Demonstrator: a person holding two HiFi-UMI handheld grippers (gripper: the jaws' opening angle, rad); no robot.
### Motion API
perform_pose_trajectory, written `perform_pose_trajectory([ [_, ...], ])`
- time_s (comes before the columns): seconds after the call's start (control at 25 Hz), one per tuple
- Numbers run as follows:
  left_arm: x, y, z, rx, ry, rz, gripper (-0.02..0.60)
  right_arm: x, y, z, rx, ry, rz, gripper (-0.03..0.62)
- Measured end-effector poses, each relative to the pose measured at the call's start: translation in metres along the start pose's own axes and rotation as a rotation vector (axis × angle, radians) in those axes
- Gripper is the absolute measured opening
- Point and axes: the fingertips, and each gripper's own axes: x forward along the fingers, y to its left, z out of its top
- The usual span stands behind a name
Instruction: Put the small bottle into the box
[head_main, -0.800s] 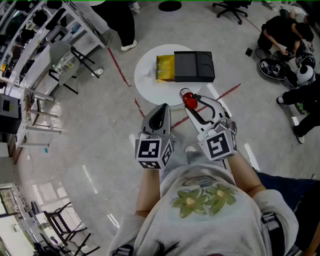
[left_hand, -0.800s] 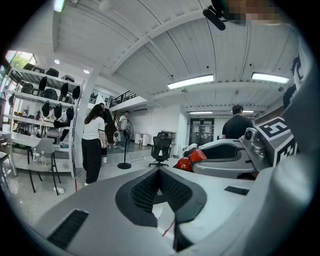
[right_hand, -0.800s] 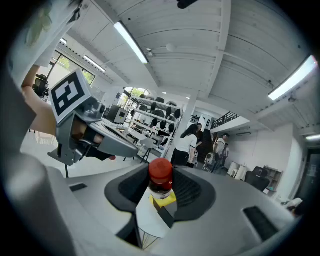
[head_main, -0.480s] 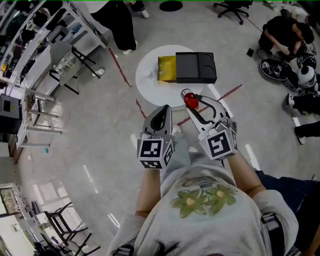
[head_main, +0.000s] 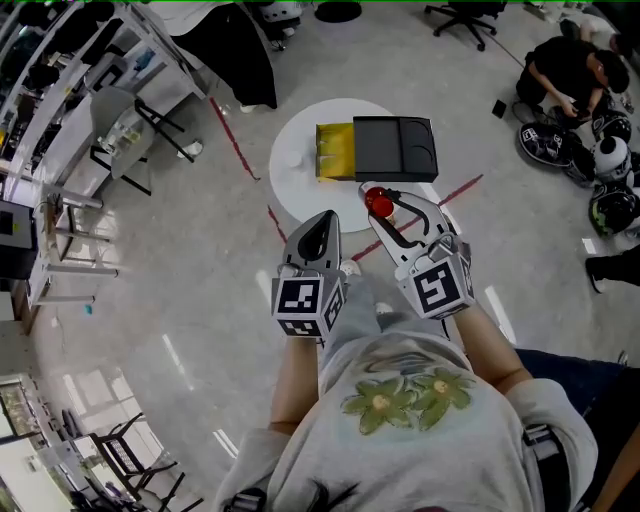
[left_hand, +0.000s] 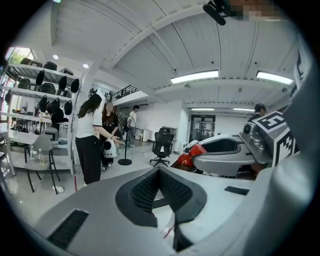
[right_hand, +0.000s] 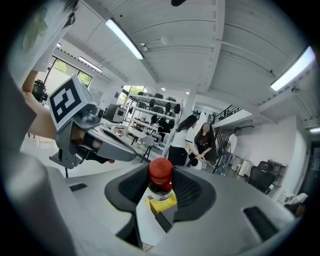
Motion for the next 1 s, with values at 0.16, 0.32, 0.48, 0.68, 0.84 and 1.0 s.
perform_pose_trajectory([
  [0.16, 0.026, 0.022, 0.010, -0.010, -0.006, 0.000, 0.003, 0.029, -0.021, 0.001, -0.013, -0.001, -0.002, 0.149],
  [0.32, 0.048, 0.046, 0.020, -0.016, -0.004, -0.013, 0.002, 0.059, -0.039, 0.008, -0.001, 0.010, -0.013, 0.149],
  [0.48, 0.070, 0.070, 0.031, -0.021, -0.006, -0.023, 0.002, 0.087, -0.054, 0.016, -0.001, 0.003, -0.023, 0.149],
  [0.68, 0.086, 0.102, 0.036, -0.021, -0.009, -0.022, 0.002, 0.118, -0.063, 0.020, -0.008, 0.022, -0.033, 0.149],
  [0.84, 0.098, 0.123, 0.033, -0.024, 0.005, -0.042, 0.002, 0.143, -0.065, 0.017, -0.006, 0.065, -0.032, 0.149],
  [1.0, 0.115, 0.132, 0.028, -0.003, 0.018, -0.080, 0.003, 0.159, -0.071, 0.006, -0.009, 0.096, -0.051, 0.149],
])
